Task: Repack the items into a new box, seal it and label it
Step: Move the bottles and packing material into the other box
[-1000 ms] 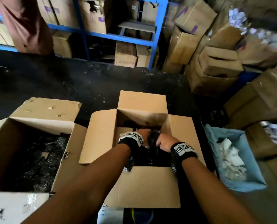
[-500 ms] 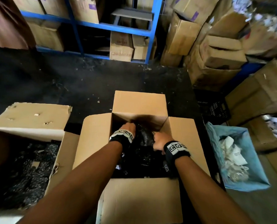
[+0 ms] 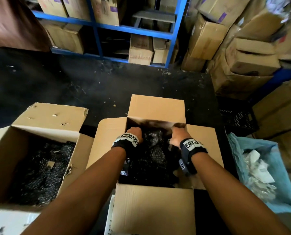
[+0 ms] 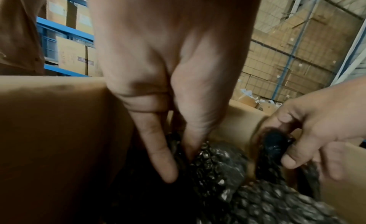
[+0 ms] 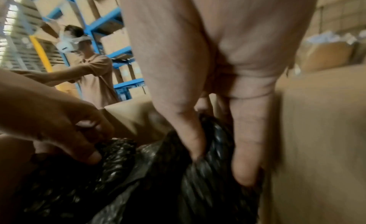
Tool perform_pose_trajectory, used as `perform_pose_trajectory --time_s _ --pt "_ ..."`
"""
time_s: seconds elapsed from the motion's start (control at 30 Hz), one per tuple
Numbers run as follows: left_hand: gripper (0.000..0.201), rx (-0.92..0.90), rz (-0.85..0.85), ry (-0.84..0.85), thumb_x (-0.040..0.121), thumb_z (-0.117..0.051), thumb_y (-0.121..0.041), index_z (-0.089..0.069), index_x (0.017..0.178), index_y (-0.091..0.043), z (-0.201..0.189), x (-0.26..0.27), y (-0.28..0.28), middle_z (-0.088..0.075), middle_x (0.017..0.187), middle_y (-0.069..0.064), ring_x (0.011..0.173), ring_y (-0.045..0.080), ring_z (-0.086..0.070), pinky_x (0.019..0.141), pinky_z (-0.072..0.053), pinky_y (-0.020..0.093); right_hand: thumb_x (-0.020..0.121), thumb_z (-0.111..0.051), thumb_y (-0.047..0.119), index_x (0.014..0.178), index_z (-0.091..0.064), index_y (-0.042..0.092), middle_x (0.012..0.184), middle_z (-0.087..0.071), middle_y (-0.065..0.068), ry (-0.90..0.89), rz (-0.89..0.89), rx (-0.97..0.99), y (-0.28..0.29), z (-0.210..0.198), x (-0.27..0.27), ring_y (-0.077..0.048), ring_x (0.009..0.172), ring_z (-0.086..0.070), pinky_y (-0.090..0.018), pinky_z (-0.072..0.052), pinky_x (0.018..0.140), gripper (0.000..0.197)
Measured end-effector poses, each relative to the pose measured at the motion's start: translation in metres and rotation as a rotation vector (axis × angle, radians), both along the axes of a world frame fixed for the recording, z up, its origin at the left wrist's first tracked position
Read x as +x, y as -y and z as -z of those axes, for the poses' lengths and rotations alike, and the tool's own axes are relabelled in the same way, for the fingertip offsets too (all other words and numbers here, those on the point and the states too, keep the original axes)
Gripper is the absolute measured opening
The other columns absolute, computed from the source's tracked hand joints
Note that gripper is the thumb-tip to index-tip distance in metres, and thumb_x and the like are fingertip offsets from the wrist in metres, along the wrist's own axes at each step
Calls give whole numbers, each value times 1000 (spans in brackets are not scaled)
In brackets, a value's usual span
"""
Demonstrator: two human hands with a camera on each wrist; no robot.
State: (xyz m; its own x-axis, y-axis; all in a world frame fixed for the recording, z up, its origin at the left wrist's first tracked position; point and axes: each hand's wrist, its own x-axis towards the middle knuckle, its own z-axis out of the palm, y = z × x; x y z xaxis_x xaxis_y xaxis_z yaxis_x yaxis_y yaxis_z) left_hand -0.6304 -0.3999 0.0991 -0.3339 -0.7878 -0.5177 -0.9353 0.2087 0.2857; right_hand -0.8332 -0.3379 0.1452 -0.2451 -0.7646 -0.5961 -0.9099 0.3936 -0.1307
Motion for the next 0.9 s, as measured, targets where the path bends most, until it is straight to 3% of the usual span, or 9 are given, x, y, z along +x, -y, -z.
perform_pose_trajectory --time_s 0.1,0.2,0.27,0.37,0.43,0.53,0.63,0.77,0.9 --pt "64 -54 -19 -153 84 -68 -25 -43 144 -24 -11 2 1 -57 131 20 111 41 -62 96 -51 45 84 -71 56 147 -46 18 148 -50 -10 -22 -96 -52 -3 -13 1 -32 129 -55 -40 -49 102 78" --pt "60 -123 -17 -189 85 -65 -18 -46 142 -20 -16 9 -2 -55 133 22 116 41 -59 100 -48 46 84 -71 55 149 -40 40 162 -28 -7 92 -304 -94 -4 -5 17 -33 142 -41 -46 -39 112 73" --pt "44 -100 -5 -132 85 -65 -21 -58 128 -14 -17 15 -7 -64 125 19 112 37 -62 94 -51 45 87 -71 50 148 -44 43 166 -21 -6 199 -474 33 -2 9 33 -32 149 -29 -44 -32 117 68" --pt "41 28 108 -20 84 -71 -28 -65 122 -12 -13 19 -21 -67 122 15 111 33 -64 93 -52 39 88 -70 48 142 -57 30 155 -46 -6 117 -610 241 -10 33 48 -29 138 -46 -36 -40 112 58" --pt "43 85 165 -21 85 -71 -32 -66 123 -14 -12 20 -28 -67 124 13 113 30 -63 94 -51 36 89 -68 52 133 -64 15 139 -62 -9 25 -584 303 -15 44 41 -29 122 -60 -34 -49 101 58" --pt "42 126 132 -223 91 -68 -28 -62 131 -16 -27 25 -31 -64 131 3 113 20 -63 95 -47 28 89 -67 52 135 -61 11 138 -62 -9 -47 -520 302 -19 38 19 -30 123 -60 -32 -48 96 62" --pt "35 -10 73 -409 93 -65 -25 -64 127 -18 -44 38 -37 -66 129 1 114 19 -63 100 -46 30 96 -62 45 138 -62 21 148 -55 -4 65 -508 215 -30 7 3 -27 134 -51 -34 -43 108 49" --pt "33 -184 44 -428 92 -65 -19 -65 125 -16 -55 52 -55 -66 128 6 118 23 -60 99 -44 30 98 -62 33 125 -72 21 136 -65 1 293 -366 -72 -50 -17 -9 -22 128 -58 -33 -45 106 32" --pt "68 -271 42 -363 84 -70 -7 -44 146 -20 -42 62 -88 -35 156 9 143 29 -32 116 -30 40 98 -59 27 154 -38 24 161 -36 -6 52 -326 -366 -94 -2 -19 -29 145 -35 -43 -35 115 60"
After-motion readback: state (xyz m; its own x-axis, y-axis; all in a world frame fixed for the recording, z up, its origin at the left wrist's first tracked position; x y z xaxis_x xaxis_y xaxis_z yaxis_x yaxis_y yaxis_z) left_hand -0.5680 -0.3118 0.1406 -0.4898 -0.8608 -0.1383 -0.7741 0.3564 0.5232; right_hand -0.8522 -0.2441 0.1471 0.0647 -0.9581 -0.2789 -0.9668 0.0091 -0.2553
